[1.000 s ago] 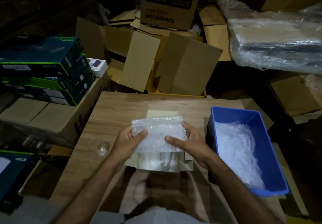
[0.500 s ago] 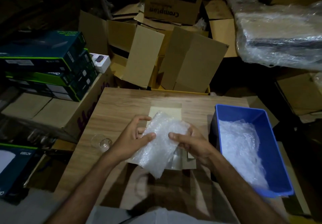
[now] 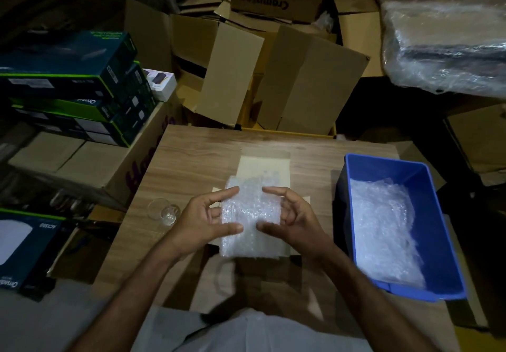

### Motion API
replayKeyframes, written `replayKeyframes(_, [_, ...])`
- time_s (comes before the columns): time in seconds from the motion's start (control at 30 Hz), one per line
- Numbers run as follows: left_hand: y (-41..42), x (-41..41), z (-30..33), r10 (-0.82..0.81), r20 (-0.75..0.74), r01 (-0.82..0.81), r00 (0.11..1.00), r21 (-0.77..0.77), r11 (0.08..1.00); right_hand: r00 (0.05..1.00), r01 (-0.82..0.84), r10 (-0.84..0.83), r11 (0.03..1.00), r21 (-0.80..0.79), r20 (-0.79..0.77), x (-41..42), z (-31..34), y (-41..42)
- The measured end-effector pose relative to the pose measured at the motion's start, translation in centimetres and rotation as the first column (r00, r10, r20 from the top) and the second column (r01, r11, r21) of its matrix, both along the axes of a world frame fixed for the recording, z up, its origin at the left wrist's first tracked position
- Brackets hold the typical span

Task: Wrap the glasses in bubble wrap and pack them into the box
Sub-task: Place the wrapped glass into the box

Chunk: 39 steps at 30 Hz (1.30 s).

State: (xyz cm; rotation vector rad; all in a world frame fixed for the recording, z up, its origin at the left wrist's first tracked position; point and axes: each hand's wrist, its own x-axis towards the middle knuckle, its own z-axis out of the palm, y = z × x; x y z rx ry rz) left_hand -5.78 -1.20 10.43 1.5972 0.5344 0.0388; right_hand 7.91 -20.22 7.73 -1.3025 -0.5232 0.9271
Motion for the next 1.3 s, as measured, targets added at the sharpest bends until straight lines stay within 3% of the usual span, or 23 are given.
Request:
replayKeyframes(0.07, [0.5, -0.2, -0.1, -0.025, -0.051, 0.028, 0.998, 0.057, 0.998, 0.998, -0.041, 0.045, 0.997, -0.071, 0.046, 0.3, -0.2, 0.3])
replayKeyframes(0.13, [1.0, -0.2, 0.0, -0.037, -0.132, 0.068, 0.991, 0.237, 0.969, 0.991, -0.043, 0.06, 0.99, -0.137, 0.12, 0.4, -0.3, 0.7])
replayKeyframes(0.2, [1.0, -0.2, 0.0, -0.05, -0.166, 0.12, 0.985, 0.444, 0.888, 0.953, -0.019, 0.079, 0.979, -0.202, 0.292, 0.5, -0.3, 1.2])
replayKeyframes(0.27, [1.0, -0.2, 0.3, -0.056, -0.129, 0.118, 0.99, 0.548, 0.828, 0.868, -0.011, 0.119, 0.975, -0.222, 0.482, 0.5, -0.7, 1.5])
replayKeyframes(0.33, [1.2, -0.5, 0.2, -0.068, -0.082, 0.1, 0.994, 0.515, 0.851, 0.835, 0.011, 0.126, 0.97, -0.244, 0.536, 0.7, -1.3, 1.8])
replayKeyframes(0.4, [1.4, -0.8, -0.2, -0.067, -0.038, 0.075, 0.997, 0.272, 0.96, 0.905, 0.015, 0.096, 0.967, -0.255, 0.415, 0.7, -1.5, 2.0])
replayKeyframes(0.47, [1.5, -1.2, -0.4, -0.045, -0.007, 0.045, 0.999, 0.078, 0.996, 0.936, -0.009, 0.071, 0.984, -0.18, 0.345, 0.4, -1.8, 2.4])
replayKeyframes(0.6, [2.0, -1.9, -1.8, 0.026, 0.037, -0.026, 0.999, -0.01, 1.0, 0.937, -0.058, 0.084, 0.995, -0.086, 0.338, -0.6, -2.2, 2.8])
replayKeyframes(0.7, [2.8, -2.9, -2.4, -0.027, -0.007, 0.026, 1.0, -0.053, 0.998, 0.929, -0.082, 0.091, 0.996, -0.04, 0.358, -1.1, -2.5, 3.3])
replayKeyframes(0.8, [3.4, -4.1, -2.4, -0.043, -0.037, 0.03, 0.998, -0.311, 0.95, 0.951, -0.042, 0.031, 0.999, 0.029, 0.307, -1.7, -3.2, 4.0])
replayKeyframes(0.87, [3.6, -4.4, -2.6, 0.034, -0.023, -0.04, 0.999, -0.38, 0.924, 0.959, -0.04, 0.035, 0.999, 0.014, 0.283, -1.9, -3.5, 4.3])
replayKeyframes(0.97, [3.7, -4.1, -3.1, 0.154, 0.005, -0.147, 0.988, -0.258, 0.955, 0.966, -0.036, 0.042, 0.999, -0.03, 0.256, -2.3, -3.5, 5.0])
replayKeyframes(1.13, [4.9, -4.5, -4.3, 0.15, -0.002, -0.149, 0.989, -0.126, 0.981, 0.935, -0.014, 0.055, 0.993, -0.12, 0.35, -3.2, -4.0, 7.1])
replayKeyframes(1.3, [6.9, -5.1, -6.7, 0.214, 0.034, -0.217, 0.976, 0.19, 0.958, 0.917, -0.019, 0.088, 0.984, -0.178, 0.39, -3.9, -5.2, 10.2])
